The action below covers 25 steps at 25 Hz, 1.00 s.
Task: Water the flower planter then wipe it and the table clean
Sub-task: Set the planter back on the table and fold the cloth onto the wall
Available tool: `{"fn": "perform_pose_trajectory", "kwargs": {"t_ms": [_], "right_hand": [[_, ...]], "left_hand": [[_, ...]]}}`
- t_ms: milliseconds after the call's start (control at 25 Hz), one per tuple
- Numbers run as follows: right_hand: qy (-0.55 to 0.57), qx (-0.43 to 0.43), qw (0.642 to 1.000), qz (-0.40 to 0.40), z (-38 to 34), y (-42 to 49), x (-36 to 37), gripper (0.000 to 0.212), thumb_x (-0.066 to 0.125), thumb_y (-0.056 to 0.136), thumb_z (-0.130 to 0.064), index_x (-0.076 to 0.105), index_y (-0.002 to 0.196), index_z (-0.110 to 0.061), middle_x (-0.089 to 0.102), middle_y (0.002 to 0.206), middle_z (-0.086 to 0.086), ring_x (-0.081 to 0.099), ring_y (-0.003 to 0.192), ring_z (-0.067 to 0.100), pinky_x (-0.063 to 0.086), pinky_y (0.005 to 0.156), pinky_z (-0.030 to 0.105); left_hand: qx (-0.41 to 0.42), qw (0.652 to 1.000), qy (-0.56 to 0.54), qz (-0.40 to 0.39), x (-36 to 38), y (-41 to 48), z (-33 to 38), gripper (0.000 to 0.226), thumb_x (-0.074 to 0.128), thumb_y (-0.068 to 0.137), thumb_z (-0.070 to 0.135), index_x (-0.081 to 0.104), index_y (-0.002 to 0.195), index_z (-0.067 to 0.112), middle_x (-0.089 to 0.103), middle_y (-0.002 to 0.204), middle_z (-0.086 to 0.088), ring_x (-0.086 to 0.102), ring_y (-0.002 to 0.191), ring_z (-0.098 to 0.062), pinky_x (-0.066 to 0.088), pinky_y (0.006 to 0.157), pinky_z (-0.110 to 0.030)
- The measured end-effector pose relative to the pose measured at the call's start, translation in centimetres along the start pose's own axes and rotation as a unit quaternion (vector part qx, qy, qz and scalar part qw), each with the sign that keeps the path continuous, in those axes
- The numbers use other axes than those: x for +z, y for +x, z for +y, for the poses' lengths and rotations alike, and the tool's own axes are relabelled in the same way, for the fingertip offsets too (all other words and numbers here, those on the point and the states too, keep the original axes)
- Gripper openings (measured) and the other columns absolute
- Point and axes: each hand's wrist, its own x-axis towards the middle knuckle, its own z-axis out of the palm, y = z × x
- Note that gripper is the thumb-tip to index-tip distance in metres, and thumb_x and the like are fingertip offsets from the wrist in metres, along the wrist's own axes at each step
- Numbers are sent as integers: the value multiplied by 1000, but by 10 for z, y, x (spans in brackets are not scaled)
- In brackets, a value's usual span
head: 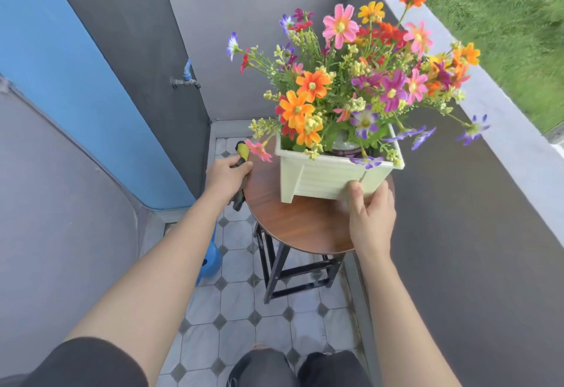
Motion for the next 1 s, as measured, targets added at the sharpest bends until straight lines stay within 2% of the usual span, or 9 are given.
{"fn": "perform_pose_trajectory", "kwargs": {"t_ms": [200, 280, 360, 440, 560, 640, 720, 840, 1000], "right_hand": [[-22, 4, 1000, -21, -1, -7, -4, 69, 37, 72, -68, 52, 97, -7, 51, 90, 7, 49, 78, 22, 31, 62, 6], [-21, 3, 999, -27, 0, -10, -3, 68, 38, 72, -68, 52, 97, -7, 50, 89, 6, 47, 76, 17, 33, 64, 5], [-22, -3, 999, -35, 3, -12, -1, 66, 40, 73, -68, 53, 98, -8, 51, 89, 6, 47, 74, 12, 33, 66, 2], [-27, -5, 998, -54, 7, -13, 1, 61, 45, 76, -66, 53, 96, -8, 54, 91, 9, 52, 76, 15, 36, 66, 5], [-35, 15, 997, -63, 14, -12, 4, 43, 58, 86, -52, 49, 88, -11, 58, 96, 15, 57, 83, 27, 37, 66, 14], [-29, 22, 998, -59, 14, -13, 4, 49, 57, 82, -58, 46, 87, -11, 61, 94, 13, 58, 83, 26, 41, 67, 19], [-11, 48, 998, -28, 7, -22, 1, 46, 61, 81, -57, 44, 87, -15, 59, 88, 5, 58, 80, 20, 41, 66, 21], [-49, 139, 989, -5, -10, -55, -3, 38, 68, 85, -40, 42, 86, -12, 47, 82, 0, 48, 71, 14, 34, 57, 20], [-118, 81, 959, -245, -60, -105, 6, 19, 64, 88, -20, 48, 80, -14, 57, 79, 6, 52, 74, 23, 32, 60, 26]], "left_hand": [[12, 1000, -25, 2, 0, -1, 0, 28, 61, 90, 26, 67, 111, 8, 51, 94, 6, 43, 92, -13, 35, 71, -25], [7, 1000, -22, -14, 0, -4, 4, 16, 61, 90, 25, 63, 74, 23, 48, 76, 8, 41, 86, -16, 31, 59, -24], [-1, 1000, -8, -17, -1, -5, 4, 40, 60, 91, 24, 54, 52, 35, 47, 69, 9, 44, 76, -19, 30, 55, -21], [-2, 1000, -2, -11, 0, -1, 1, 23, 60, 89, 26, 74, 71, 27, 68, 100, -6, 59, 86, -24, 45, 69, -32], [-8, 1000, 1, -4, 1, 2, -5, 38, 62, 79, 38, 71, 101, 9, 58, 126, -23, 60, 103, -40, 49, 76, -38], [-8, 1000, -2, -4, 0, 1, -7, 20, 59, 87, 31, 74, 73, 32, 67, 112, -15, 60, 80, -27, 42, 65, -30], [-19, 1000, -18, 12, -4, -10, -6, 53, 57, 91, 25, 63, 42, 44, 64, 79, -1, 48, 63, -13, 39, 65, -28], [-46, 997, -46, 49, -19, -28, -11, 16, 61, 89, 27, 76, 83, 28, 65, 85, -1, 53, 74, -16, 37, 73, -26], [-83, 990, -90, 74, -81, -65, 6, 36, 67, 84, 30, 63, 116, 15, 65, 109, -2, 60, 101, -22, 47, 86, -32]]}}
